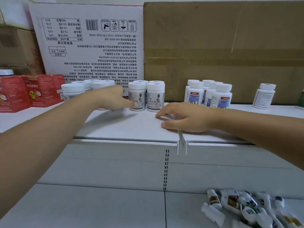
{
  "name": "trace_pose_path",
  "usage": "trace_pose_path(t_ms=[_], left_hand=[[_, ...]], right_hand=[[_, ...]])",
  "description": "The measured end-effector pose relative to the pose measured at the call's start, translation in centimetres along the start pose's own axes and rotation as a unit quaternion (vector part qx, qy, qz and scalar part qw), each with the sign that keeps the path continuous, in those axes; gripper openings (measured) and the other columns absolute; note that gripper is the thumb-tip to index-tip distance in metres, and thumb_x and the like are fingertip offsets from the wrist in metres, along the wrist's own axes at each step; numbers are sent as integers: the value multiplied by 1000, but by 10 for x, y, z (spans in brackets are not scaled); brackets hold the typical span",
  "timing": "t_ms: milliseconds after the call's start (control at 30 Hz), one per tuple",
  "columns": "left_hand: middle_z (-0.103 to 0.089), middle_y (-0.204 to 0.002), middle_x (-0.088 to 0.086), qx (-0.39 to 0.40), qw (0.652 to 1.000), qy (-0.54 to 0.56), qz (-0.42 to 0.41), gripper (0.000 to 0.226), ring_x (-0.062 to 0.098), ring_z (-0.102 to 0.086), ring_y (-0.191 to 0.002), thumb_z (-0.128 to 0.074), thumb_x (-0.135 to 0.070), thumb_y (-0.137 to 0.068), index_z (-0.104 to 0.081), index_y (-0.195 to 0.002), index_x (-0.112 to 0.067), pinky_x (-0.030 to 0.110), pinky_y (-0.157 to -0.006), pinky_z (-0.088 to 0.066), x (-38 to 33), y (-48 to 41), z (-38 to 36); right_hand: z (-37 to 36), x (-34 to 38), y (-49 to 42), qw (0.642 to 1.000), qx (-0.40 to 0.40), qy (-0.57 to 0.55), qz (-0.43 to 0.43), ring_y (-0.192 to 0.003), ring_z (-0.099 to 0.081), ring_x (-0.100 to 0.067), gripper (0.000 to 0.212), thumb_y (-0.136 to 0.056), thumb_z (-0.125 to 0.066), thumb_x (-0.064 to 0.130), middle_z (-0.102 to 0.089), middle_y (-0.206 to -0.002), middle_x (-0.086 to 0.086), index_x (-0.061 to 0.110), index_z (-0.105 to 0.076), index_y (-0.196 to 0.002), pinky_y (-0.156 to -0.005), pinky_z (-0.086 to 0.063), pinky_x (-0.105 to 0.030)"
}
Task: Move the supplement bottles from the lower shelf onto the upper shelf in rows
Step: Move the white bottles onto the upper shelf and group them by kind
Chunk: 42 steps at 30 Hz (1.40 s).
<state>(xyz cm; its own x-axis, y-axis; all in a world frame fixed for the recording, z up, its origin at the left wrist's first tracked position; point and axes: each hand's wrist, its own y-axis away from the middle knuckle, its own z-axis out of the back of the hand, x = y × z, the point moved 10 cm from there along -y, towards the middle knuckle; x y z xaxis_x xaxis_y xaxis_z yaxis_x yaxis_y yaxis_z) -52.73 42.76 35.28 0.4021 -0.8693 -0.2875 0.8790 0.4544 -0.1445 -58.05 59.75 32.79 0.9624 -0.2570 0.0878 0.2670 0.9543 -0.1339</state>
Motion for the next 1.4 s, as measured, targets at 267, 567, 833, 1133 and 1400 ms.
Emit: trace_pose_path(t_ms=[267, 567, 833, 1133, 1400], left_hand=[[-58, -123, -8, 40, 994, -78, -66, 58, 14, -56, -111, -56, -57, -86, -49, -135, -26, 32, -101, -43, -16, 71, 5], [-58, -114, -15, -17, 961, -79, -263, 50, 8, -58, -103, -54, -59, -83, -54, -126, -32, 35, -92, -50, -100, 160, -12], [-56, -121, -13, 22, 910, -141, -389, 50, 11, -56, -107, -44, -62, -85, -49, -127, -34, 34, -90, -48, -139, 204, -124], [-46, -138, -3, 174, 937, -131, -274, 53, 18, -49, -124, -56, -47, -88, -43, -136, -28, 31, -97, -43, -130, 106, -322], [-47, -141, 5, 243, 965, -3, -95, 60, 23, -54, -118, -59, -48, -87, -44, -138, -20, 30, -90, -44, -155, 37, -478]], right_hand=[[21, -14, 71, 993, -14, 11, -118, -117, -49, -4, 44, -93, -49, 54, -53, -136, 15, 37, -53, -134, -100, -41, -25], [37, 23, 187, 977, -117, 11, -178, -105, -57, -3, 42, -86, -53, 48, -63, -116, 14, 29, -63, -123, -93, -49, -29], [-42, -11, 274, 963, -57, 10, -265, -88, -49, 12, 37, -91, -51, 46, -57, -113, 16, 31, -59, -124, -71, -38, -9], [-195, -149, 319, 927, 36, -31, -371, -105, -58, -12, 46, -88, -54, 49, -60, -130, 6, 29, -58, -130, -91, -45, -27], [-330, -242, 300, 932, 125, 99, -325, -115, -57, -26, 51, -92, -51, 43, -56, -132, -4, 20, -47, -137, -92, -50, -41]])
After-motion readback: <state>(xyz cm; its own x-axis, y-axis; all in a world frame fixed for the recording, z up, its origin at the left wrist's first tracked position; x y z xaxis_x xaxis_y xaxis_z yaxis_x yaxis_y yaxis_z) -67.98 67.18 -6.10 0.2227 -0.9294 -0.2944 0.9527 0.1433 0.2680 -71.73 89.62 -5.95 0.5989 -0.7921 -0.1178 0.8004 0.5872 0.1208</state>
